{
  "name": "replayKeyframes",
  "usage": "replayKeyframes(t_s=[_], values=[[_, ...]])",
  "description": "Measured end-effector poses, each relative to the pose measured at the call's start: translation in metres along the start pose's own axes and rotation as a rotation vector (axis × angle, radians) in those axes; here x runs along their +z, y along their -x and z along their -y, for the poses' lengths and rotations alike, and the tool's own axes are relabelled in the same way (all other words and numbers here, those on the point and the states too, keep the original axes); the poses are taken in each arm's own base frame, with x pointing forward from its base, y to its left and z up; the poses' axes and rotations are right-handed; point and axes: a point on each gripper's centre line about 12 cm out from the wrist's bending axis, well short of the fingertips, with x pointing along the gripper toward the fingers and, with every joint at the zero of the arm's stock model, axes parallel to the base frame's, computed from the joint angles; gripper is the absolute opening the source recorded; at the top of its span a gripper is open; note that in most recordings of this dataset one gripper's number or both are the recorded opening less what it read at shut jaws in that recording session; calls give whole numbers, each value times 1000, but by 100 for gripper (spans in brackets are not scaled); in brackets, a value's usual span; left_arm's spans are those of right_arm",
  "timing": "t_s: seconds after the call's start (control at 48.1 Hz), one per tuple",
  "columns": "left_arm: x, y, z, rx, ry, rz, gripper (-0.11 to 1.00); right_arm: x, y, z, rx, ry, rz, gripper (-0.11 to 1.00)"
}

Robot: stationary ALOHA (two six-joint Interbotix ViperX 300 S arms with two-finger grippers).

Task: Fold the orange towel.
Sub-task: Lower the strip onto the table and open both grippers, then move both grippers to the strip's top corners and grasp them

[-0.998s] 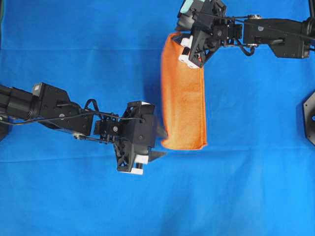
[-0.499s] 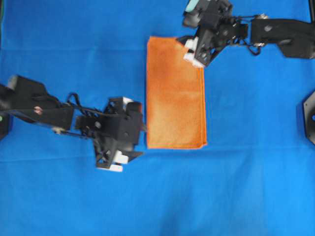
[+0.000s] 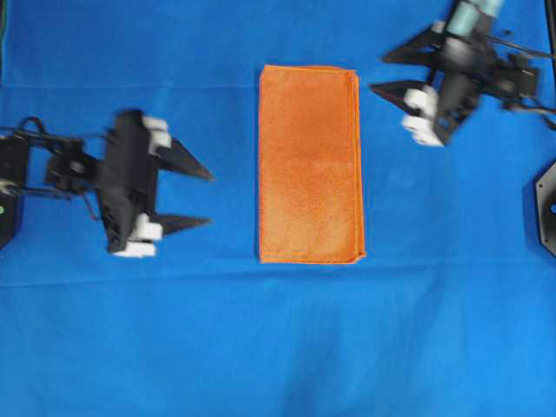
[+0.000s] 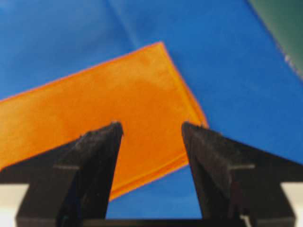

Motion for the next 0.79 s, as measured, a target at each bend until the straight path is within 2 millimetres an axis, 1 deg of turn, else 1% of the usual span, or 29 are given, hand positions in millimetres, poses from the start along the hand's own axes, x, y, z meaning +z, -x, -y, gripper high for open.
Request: replayKeyframes(t_s=[0.125, 0.208, 0.27, 0.354, 0.478, 0.603, 0.79], values=[[0, 20, -14, 50, 25, 117, 65, -5, 27, -7, 41, -7, 72, 58], [-2, 32, -24, 84, 47, 168, 65, -12, 38, -11, 67, -12, 103, 58], [-7, 36, -30, 107, 58, 179, 65, -18, 42, -12, 85, -21, 117, 58], [-11, 39, -36, 131, 70, 184, 65, -25, 43, -14, 98, -26, 117, 58], [-11, 39, -39, 142, 74, 187, 65, -28, 41, -14, 103, -29, 110, 58], [-14, 36, -40, 144, 78, 170, 65, -29, 39, -14, 103, -29, 101, 58], [-11, 27, -46, 155, 83, 156, 66, -32, 32, -10, 83, -38, 76, 58]])
